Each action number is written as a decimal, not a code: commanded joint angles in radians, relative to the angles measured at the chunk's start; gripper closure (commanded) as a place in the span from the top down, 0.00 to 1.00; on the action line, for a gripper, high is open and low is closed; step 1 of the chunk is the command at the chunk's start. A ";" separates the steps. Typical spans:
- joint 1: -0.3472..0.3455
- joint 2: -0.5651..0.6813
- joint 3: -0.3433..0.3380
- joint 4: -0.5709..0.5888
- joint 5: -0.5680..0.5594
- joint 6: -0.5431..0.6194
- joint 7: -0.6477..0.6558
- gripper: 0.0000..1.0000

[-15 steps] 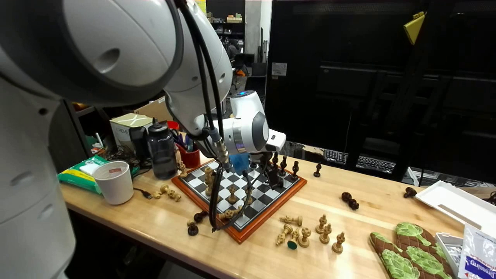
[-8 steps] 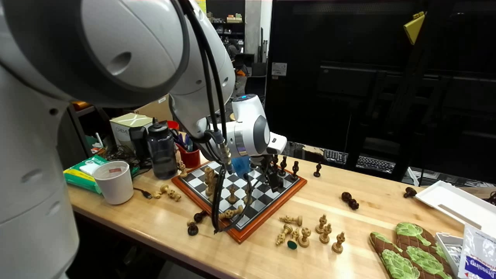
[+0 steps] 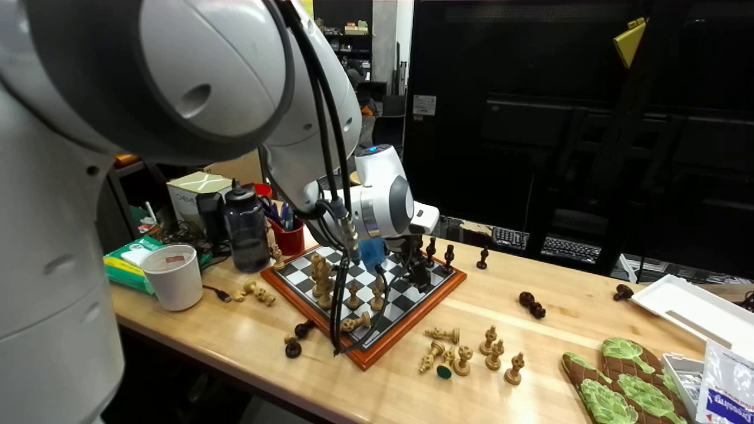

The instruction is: Remove a chess piece from the chessboard

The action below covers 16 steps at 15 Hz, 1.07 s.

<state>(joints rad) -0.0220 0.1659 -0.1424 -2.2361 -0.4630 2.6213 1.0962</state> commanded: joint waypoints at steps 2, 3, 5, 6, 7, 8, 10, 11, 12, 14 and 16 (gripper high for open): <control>0.021 0.018 -0.018 0.018 -0.018 -0.015 0.021 1.00; 0.022 0.021 -0.020 0.020 -0.017 -0.015 0.020 1.00; 0.024 0.027 -0.023 0.022 -0.016 -0.012 0.018 1.00; 0.026 0.028 -0.026 0.022 -0.018 -0.011 0.018 1.00; 0.028 0.029 -0.027 0.023 -0.016 -0.012 0.016 0.75; 0.028 0.029 -0.028 0.023 -0.017 -0.012 0.014 0.74; 0.031 0.031 -0.030 0.022 -0.019 -0.013 0.016 0.61; 0.032 0.031 -0.030 0.023 -0.019 -0.012 0.015 0.52; 0.033 0.032 -0.029 0.026 -0.017 -0.012 0.014 0.45; 0.035 0.033 -0.029 0.029 -0.015 -0.013 0.014 0.28; 0.036 0.033 -0.029 0.029 -0.013 -0.013 0.013 0.12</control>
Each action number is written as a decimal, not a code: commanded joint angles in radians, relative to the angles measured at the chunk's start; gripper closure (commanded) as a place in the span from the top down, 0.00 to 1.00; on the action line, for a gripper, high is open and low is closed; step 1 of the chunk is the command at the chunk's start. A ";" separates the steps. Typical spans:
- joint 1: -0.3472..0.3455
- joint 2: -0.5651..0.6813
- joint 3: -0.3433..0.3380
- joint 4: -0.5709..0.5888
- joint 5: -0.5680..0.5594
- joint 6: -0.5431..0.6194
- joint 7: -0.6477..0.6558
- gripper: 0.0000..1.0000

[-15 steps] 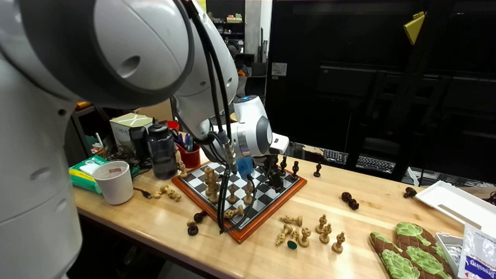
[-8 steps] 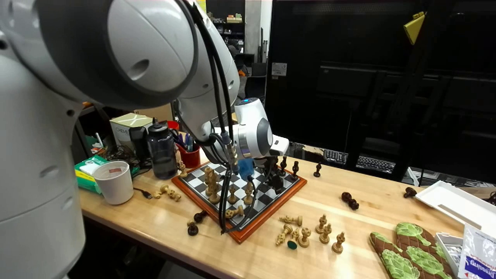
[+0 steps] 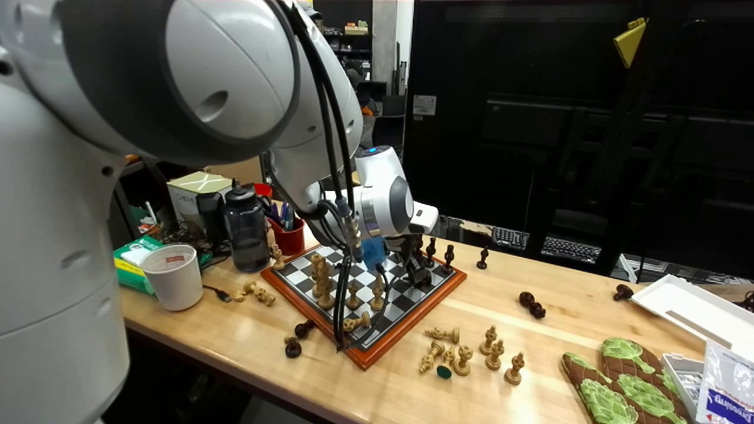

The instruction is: Remove a chess piece from the chessboard

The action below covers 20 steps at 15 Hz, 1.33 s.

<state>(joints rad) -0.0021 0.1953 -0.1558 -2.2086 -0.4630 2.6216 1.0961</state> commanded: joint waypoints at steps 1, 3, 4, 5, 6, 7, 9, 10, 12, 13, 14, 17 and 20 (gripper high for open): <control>0.016 0.003 -0.016 0.002 -0.012 -0.014 0.013 0.06; 0.016 -0.003 -0.016 -0.001 -0.010 -0.020 0.012 0.06; 0.014 -0.008 -0.011 -0.004 0.006 -0.028 0.003 0.06; 0.011 -0.014 -0.005 -0.010 0.023 -0.030 -0.013 0.06; 0.009 -0.026 0.000 -0.018 0.042 -0.037 -0.025 0.06; 0.003 -0.037 0.010 -0.027 0.076 -0.038 -0.052 0.06; 0.010 -0.062 0.009 -0.036 0.094 -0.068 -0.058 0.06; 0.011 -0.075 0.014 -0.041 0.108 -0.086 -0.067 0.06; 0.007 -0.096 0.030 -0.048 0.155 -0.112 -0.103 0.06; 0.007 -0.107 0.035 -0.050 0.169 -0.128 -0.114 0.06; 0.006 -0.121 0.038 -0.052 0.178 -0.144 -0.119 0.06; -0.002 -0.157 0.054 -0.055 0.220 -0.173 -0.158 0.06; -0.018 -0.198 0.068 -0.057 0.368 -0.195 -0.280 0.06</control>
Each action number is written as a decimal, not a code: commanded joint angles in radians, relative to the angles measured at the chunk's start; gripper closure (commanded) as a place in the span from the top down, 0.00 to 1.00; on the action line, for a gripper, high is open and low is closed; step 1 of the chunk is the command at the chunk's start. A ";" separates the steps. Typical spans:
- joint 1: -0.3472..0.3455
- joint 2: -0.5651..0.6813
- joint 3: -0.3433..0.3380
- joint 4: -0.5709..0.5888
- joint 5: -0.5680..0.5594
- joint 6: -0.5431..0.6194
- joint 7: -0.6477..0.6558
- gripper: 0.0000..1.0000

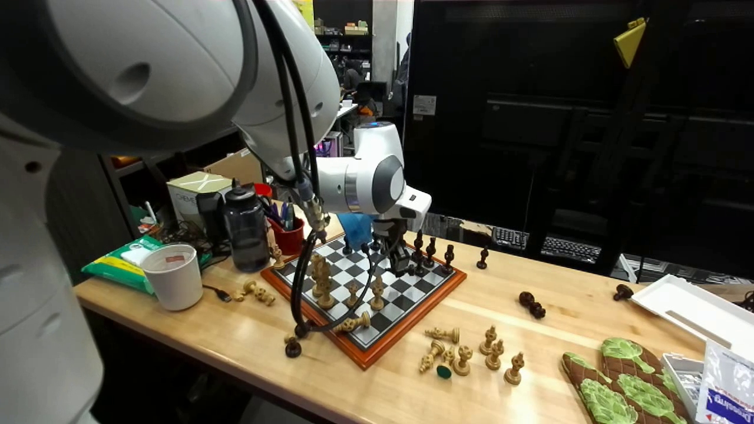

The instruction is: Remove a chess piece from the chessboard

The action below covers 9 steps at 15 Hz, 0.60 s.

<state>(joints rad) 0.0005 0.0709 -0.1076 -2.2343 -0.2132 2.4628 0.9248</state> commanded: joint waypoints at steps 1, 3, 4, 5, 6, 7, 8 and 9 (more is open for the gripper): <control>-0.025 -0.086 0.021 -0.031 0.167 -0.049 -0.149 0.06; -0.033 -0.108 0.019 -0.027 0.261 -0.078 -0.224 0.06; -0.039 -0.120 0.016 -0.024 0.311 -0.095 -0.263 0.06; -0.045 -0.129 0.012 -0.020 0.358 -0.115 -0.295 0.06; -0.053 -0.136 0.008 -0.014 0.421 -0.143 -0.338 0.06; -0.060 -0.143 0.004 -0.011 0.469 -0.162 -0.373 0.06; -0.068 -0.145 -0.003 -0.006 0.534 -0.183 -0.423 0.06; -0.076 -0.147 -0.009 -0.002 0.584 -0.204 -0.457 0.06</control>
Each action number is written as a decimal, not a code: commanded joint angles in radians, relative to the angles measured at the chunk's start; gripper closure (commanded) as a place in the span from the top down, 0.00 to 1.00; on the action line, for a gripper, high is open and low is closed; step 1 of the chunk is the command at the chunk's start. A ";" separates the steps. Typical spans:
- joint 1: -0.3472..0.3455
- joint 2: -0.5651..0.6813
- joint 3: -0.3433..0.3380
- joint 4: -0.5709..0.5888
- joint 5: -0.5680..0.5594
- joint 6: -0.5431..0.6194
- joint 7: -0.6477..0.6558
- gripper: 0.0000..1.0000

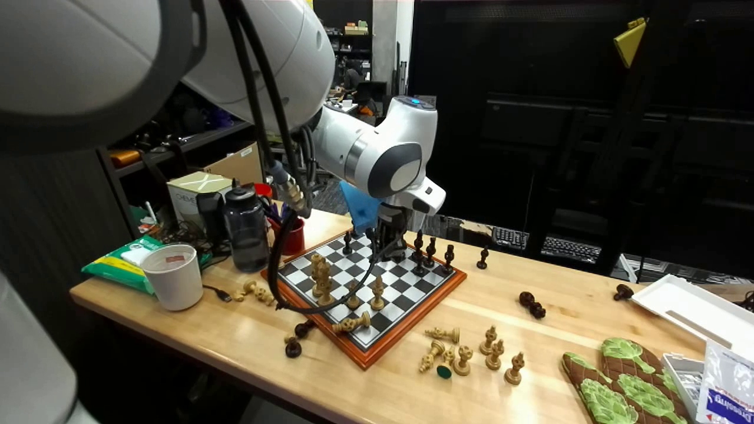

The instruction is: Remove a chess piece from the chessboard

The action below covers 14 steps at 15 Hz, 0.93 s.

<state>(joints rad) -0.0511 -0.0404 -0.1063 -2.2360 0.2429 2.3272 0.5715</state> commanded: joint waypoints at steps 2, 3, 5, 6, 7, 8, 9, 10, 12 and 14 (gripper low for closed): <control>-0.040 -0.031 -0.028 0.003 0.253 -0.105 -0.199 0.06; -0.049 -0.029 -0.037 0.004 0.299 -0.124 -0.233 0.06; -0.065 -0.021 -0.054 0.005 0.379 -0.164 -0.295 0.06; -0.073 -0.018 -0.061 0.005 0.405 -0.180 -0.310 0.06; -0.082 -0.014 -0.069 0.005 0.438 -0.198 -0.335 0.06; -0.090 -0.009 -0.076 0.005 0.470 -0.215 -0.359 0.06; -0.098 0.000 -0.083 0.006 0.499 -0.234 -0.378 0.06; -0.106 0.009 -0.089 0.007 0.526 -0.249 -0.395 0.06; -0.121 0.029 -0.100 0.008 0.580 -0.283 -0.432 0.06; -0.135 0.051 -0.107 0.009 0.623 -0.306 -0.462 0.06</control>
<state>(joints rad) -0.1635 -0.0163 -0.2043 -2.2356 0.8010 2.0683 0.1611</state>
